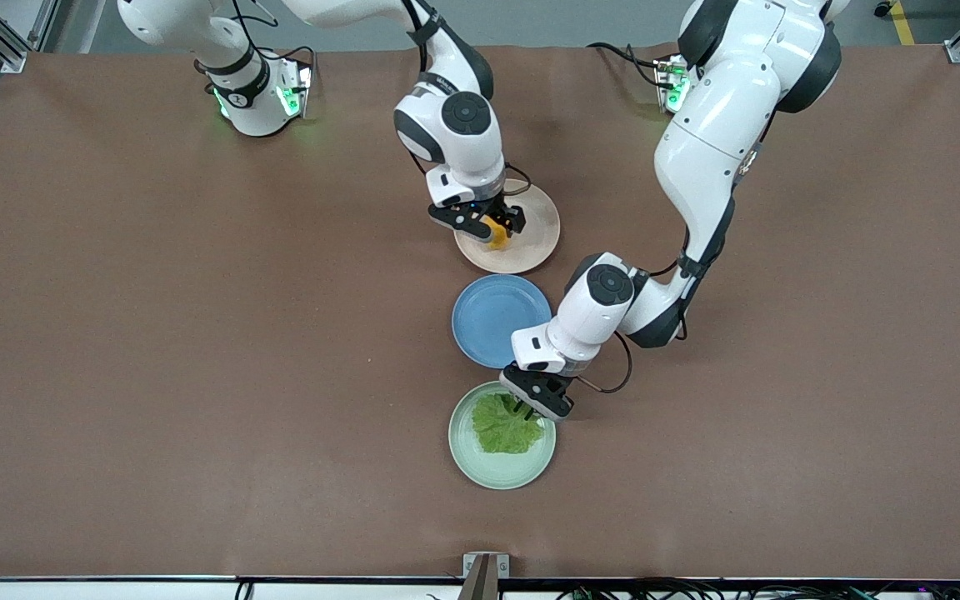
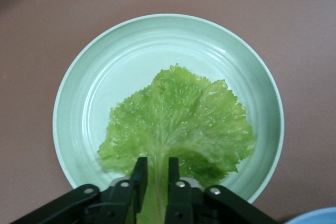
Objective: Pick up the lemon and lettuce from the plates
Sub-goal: 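Grasp the lettuce with the left gripper while the right gripper grasps the lemon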
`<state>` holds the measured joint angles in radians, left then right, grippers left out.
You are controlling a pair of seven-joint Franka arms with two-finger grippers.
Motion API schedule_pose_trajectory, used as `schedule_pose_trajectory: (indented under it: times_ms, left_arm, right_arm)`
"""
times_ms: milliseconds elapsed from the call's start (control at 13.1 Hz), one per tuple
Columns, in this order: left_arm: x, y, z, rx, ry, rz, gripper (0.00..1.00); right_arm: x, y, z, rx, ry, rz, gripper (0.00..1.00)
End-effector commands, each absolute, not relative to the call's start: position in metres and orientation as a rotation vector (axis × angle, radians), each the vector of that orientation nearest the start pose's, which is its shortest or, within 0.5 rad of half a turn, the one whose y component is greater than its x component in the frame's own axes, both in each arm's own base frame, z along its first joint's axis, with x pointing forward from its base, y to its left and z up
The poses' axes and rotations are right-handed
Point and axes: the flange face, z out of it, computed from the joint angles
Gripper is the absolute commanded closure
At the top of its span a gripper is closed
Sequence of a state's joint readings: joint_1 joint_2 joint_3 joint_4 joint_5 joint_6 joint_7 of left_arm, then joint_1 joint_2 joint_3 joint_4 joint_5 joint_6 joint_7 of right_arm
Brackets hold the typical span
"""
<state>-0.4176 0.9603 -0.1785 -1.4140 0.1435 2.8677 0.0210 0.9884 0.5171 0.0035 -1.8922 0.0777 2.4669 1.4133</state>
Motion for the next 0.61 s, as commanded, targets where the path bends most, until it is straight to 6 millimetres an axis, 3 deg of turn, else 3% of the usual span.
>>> schedule_pose_trajectory:
  times_ms: [0, 229, 382, 459, 535]
  left_arm:
    - [0.648, -0.409, 0.183, -3.038, 1.046, -0.823, 0.9]
    - [0.655, -0.409, 0.199, -2.98, 1.119, -0.866, 0.98]
    - [0.66, -0.407, 0.212, -2.969, 1.116, -0.888, 1.0]
    - [0.661, -0.407, 0.222, -2.962, 1.118, -0.905, 1.0]
    - [0.666, -0.404, 0.238, -2.95, 1.111, -0.937, 1.0]
  right_arm:
    - [0.342, 0.55, 0.209, -3.013, 0.743, -0.018, 0.01]
    - [0.348, 0.556, 0.2, -3.001, 0.783, -0.042, 0.12]
    - [0.35, 0.556, 0.201, -2.997, 0.787, -0.043, 0.13]
    - [0.35, 0.556, 0.201, -3.0, 0.782, -0.045, 0.2]
    - [0.351, 0.556, 0.201, -3.006, 0.773, -0.055, 0.35]
